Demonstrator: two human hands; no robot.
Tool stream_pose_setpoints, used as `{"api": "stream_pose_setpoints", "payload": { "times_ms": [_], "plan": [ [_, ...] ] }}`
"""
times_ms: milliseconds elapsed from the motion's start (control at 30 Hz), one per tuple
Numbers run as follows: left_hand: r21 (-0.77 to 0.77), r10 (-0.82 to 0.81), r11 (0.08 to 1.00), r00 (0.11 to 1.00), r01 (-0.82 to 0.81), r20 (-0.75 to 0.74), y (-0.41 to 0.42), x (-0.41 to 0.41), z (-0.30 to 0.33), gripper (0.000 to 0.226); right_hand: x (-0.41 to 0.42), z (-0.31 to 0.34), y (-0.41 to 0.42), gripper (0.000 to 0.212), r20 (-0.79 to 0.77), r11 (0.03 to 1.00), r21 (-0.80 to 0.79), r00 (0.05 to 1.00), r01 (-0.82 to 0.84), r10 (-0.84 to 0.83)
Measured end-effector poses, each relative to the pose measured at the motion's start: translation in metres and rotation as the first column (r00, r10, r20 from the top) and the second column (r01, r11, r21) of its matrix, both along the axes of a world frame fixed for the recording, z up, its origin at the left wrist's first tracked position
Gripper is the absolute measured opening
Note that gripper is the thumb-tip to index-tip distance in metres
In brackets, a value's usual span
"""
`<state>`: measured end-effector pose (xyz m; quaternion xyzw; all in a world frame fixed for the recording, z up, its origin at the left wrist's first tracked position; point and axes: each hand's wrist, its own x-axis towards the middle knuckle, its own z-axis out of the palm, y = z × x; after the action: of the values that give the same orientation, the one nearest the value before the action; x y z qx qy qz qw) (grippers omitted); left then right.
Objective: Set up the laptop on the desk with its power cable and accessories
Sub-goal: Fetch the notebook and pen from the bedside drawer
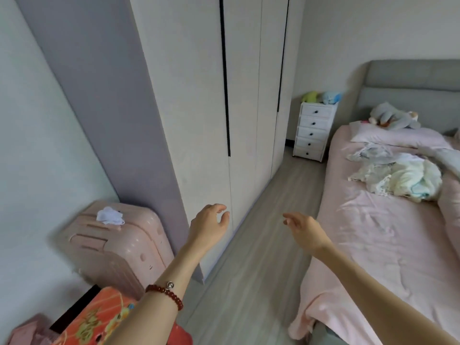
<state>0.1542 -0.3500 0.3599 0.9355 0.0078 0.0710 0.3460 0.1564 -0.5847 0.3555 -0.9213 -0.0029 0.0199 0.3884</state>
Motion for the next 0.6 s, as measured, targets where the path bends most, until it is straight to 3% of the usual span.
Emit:
{"api": "stream_pose_setpoints", "payload": {
  "times_ms": [300,600],
  "plan": [
    [-0.078,-0.31,0.949,0.949,0.305,-0.063,-0.121,0.276,-0.042,0.027,0.232,-0.031,-0.096,0.03,-0.006,0.973,-0.021,0.974,0.228,-0.228],
    [-0.127,-0.304,0.948,0.95,0.293,-0.073,-0.211,0.543,-0.029,0.027,0.497,-0.027,-0.195,0.032,-0.066,0.96,0.038,0.96,0.276,-0.273]
  ]
}}
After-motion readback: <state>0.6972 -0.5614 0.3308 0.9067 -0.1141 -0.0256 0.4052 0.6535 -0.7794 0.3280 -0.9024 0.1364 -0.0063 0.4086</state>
